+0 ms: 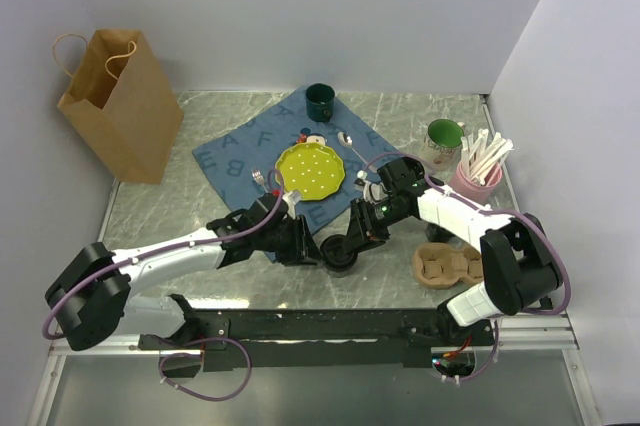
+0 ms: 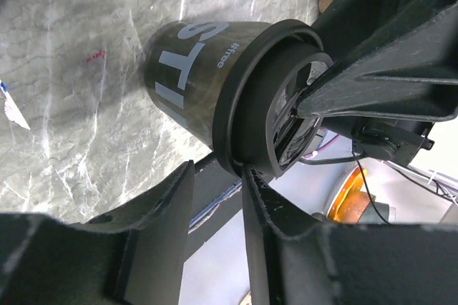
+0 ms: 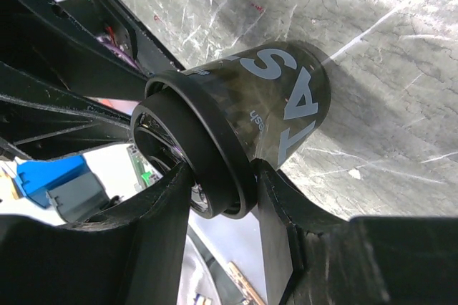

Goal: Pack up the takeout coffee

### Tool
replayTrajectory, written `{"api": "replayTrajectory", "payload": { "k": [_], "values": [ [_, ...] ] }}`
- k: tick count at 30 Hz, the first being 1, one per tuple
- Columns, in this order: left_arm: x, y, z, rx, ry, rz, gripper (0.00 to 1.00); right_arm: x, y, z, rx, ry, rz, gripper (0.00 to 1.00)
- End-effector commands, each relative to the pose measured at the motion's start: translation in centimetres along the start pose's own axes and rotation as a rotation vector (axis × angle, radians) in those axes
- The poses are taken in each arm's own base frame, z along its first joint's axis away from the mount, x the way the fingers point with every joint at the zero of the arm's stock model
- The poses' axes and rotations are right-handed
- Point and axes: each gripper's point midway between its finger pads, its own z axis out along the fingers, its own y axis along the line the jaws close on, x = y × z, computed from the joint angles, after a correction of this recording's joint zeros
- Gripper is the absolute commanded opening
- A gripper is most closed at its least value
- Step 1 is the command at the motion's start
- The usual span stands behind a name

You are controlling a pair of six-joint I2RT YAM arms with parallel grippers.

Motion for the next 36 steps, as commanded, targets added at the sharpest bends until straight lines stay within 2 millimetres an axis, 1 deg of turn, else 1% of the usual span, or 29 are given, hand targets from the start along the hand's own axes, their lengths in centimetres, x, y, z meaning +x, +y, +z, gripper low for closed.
{"api": "replayTrajectory", "payload": {
  "k": [1,4,6,8,9,10,11,13,16,17,18,20,21,22,23,24,25,28,29,30,32,33,36],
  "values": [
    [-1.1,0.8,0.7,-0.055,-0.063,-0.012,0.36,0.9,-5.0,0.7,0.218,-0.009,0.022,0.38],
    [-0.9,2.1,0.8,-0.091,-0.074,-0.033,0.35,1.1,-5.0,0.8,0.217,-0.009,0.026,0.38],
    [-0.8,2.7,1.0,-0.106,-0.075,-0.037,0.35,1.1,-5.0,0.8,0.215,-0.012,0.028,0.38],
    [-0.6,3.9,1.2,-0.154,-0.077,-0.056,0.33,1.2,-5.2,0.9,0.215,-0.015,0.036,0.38],
    [0.0,5.6,1.3,-0.226,-0.054,-0.074,0.32,1.4,-5.3,1.0,0.216,-0.012,0.038,0.38],
    [0.1,6.1,1.4,-0.258,-0.05,-0.077,0.31,1.7,-5.5,1.1,0.22,-0.005,0.044,0.38],
    [0.2,7.3,1.5,-0.308,-0.055,-0.083,0.3,1.7,-5.7,1.2,0.219,-0.007,0.048,0.38],
    [1.3,9.6,1.4,-0.389,-0.03,-0.106,0.3,2.0,-6.0,1.4,0.226,-0.004,0.057,0.37],
    [2.5,11.0,1.4,-0.414,-0.005,-0.135,0.3,2.3,-6.5,1.6,0.234,-0.001,0.068,0.37],
    [2.2,11.1,1.3,-0.425,-0.02,-0.129,0.3,2.3,-6.5,1.5,0.236,-0.004,0.068,0.37],
    [2.0,11.0,1.1,-0.426,-0.024,-0.124,0.31,2.3,-6.5,1.5,0.24,-0.007,0.063,0.37],
    [1.3,9.7,0.7,-0.41,-0.039,-0.106,0.35,2.0,-6.2,1.3,0.236,-0.017,0.063,0.36],
    [0.6,8.6,0.2,-0.381,-0.059,-0.084,0.38,1.8,-5.9,1.1,0.232,-0.022,0.059,0.36],
    [-0.5,6.6,0.0,-0.335,-0.081,-0.068,0.45,1.6,-5.6,1.0,0.226,-0.031,0.056,0.36],
    [-0.9,5.7,-0.5,-0.318,-0.09,-0.064,0.48,1.5,-5.4,0.9,0.224,-0.036,0.056,0.37],
    [-1.7,4.3,-1.0,-0.279,-0.107,-0.052,0.5,1.1,-5.1,0.7,0.221,-0.048,0.049,0.37],
    [-2.7,2.4,-1.5,-0.231,-0.126,-0.036,0.54,1.0,-4.9,0.6,0.219,-0.05,0.052,0.37],
    [-3.9,-0.7,-2.6,-0.143,-0.157,0.004,0.61,0.7,-4.5,0.4,0.208,-0.064,0.06,0.37],
    [-4.0,-1.2,-2.7,-0.121,-0.158,0.01,0.61,0.7,-4.4,0.5,0.205,-0.065,0.058,0.37],
    [-4.3,-2.2,-2.8,-0.075,-0.171,0.021,0.62,0.7,-4.3,0.5,0.201,-0.066,0.06,0.37],
    [-4.0,-2.4,-2.5,-0.048,-0.16,0.016,0.63,0.6,-4.2,0.4,0.199,-0.073,0.062,0.37],
    [-4.2,-3.1,-2.3,-0.007,-0.169,0.031,0.63,0.6,-4.0,0.4,0.195,-0.076,0.061,0.37],
    [-3.6,-3.5,-1.5,0.038,-0.13,0.049,0.65,0.5,-3.7,0.2,0.19,-0.081,0.067,0.37]
  ]
}}
